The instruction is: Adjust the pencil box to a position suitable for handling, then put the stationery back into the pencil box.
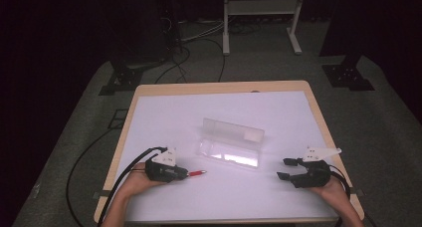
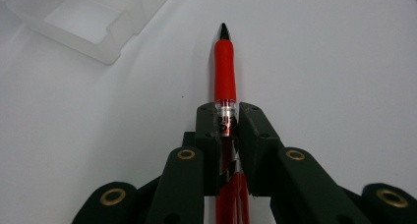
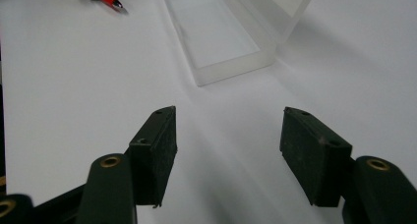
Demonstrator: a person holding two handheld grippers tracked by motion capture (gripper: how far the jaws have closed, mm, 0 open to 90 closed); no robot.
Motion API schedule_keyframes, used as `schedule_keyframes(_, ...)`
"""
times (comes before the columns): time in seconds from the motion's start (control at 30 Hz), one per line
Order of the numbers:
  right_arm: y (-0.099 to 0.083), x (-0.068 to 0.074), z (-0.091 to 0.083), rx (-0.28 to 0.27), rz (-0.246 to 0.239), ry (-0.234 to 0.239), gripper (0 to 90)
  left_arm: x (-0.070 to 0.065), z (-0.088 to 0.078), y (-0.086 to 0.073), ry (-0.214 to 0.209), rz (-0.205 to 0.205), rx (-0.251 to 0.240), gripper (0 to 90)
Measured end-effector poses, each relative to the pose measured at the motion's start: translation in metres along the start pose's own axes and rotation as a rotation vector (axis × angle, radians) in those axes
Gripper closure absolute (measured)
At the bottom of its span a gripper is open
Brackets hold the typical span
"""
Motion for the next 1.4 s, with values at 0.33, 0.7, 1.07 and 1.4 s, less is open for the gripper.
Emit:
schedule_keyframes(0.33,-0.001,-0.005,0.001,0.003,0.022,-0.001,36.1,0.0,-0.016,0.014,0.003,0.026,-0.024,79.1)
schedule_keyframes(0.7,-0.002,-0.004,0.0,-0.002,0.026,-0.003,35.4,0.002,-0.02,0.031,-0.005,0.049,-0.023,79.0)
schedule_keyframes(1.07,-0.004,-0.004,-0.002,-0.004,0.023,-0.011,34.9,0.004,-0.027,0.047,0.001,0.078,-0.024,79.0)
schedule_keyframes(1.4,-0.005,-0.005,-0.003,-0.011,0.03,-0.018,34.9,0.011,-0.03,0.066,0.003,0.113,-0.024,79.0)
Point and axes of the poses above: each handheld gripper's, and its own axes: z roughly forward along the jaws, y roughly out of its top, x roughly to its left, the point moved 2 cm from there along z, roughly forward along the jaws, and after that the axes turned 8 degrees about x, right-handed, at the moved point
